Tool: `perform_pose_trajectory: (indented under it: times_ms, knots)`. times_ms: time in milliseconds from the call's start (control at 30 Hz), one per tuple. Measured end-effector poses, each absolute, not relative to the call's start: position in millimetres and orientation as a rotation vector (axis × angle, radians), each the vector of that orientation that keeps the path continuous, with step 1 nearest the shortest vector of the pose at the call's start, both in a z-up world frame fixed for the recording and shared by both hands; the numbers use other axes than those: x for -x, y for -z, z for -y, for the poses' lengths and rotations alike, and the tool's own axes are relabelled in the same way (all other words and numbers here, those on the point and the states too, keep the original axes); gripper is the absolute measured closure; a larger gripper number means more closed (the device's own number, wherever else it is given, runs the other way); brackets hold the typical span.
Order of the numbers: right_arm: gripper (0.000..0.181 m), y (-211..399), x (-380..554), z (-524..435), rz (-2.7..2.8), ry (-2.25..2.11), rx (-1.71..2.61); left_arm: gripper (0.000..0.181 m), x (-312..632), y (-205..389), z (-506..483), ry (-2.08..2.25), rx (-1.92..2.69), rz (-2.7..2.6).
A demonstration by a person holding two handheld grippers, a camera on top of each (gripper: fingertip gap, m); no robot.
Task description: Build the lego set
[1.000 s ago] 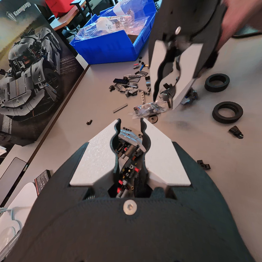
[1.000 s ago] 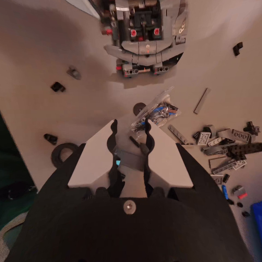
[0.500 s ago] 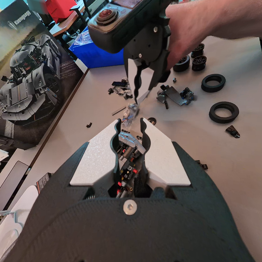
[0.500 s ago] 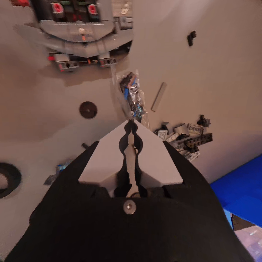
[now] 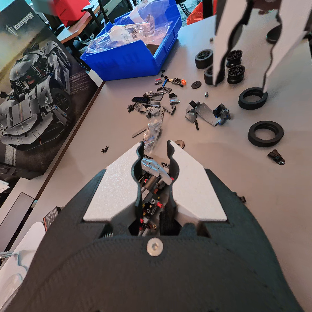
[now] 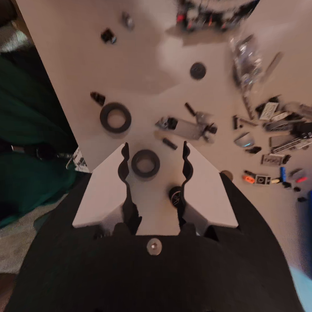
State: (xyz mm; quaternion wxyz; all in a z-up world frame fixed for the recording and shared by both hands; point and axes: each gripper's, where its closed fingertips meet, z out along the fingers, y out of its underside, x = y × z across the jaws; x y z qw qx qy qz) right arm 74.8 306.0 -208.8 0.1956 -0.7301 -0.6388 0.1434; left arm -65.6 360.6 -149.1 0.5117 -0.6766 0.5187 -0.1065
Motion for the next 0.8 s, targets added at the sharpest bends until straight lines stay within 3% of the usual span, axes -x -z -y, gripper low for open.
perform_pose_trajectory:
  times_ms: [100,267,333,567,800]
  knots:
    - [0.120,232.7,-90.9,-292.3,1.836,-0.349,2.088,0.156,63.3,150.4,-360.5,0.262,1.630,-1.249]
    - [0.137,257.2,-92.9,-286.1,1.845,-0.341,2.115,0.156,60.3,154.8,-361.4,0.267,1.636,-1.253]
    - [0.145,251.4,-95.9,-285.2,1.838,-0.359,2.089,0.156,59.8,156.3,-361.8,0.266,1.637,-1.255]
    - [0.146,184.7,-172.0,-314.8,1.519,-0.275,2.097,0.156,60.5,155.0,-361.0,0.267,1.633,-1.255]
    - [0.148,210.0,-192.7,-318.6,1.596,-0.190,2.126,0.156,56.5,158.0,-359.3,0.253,1.631,-1.274]
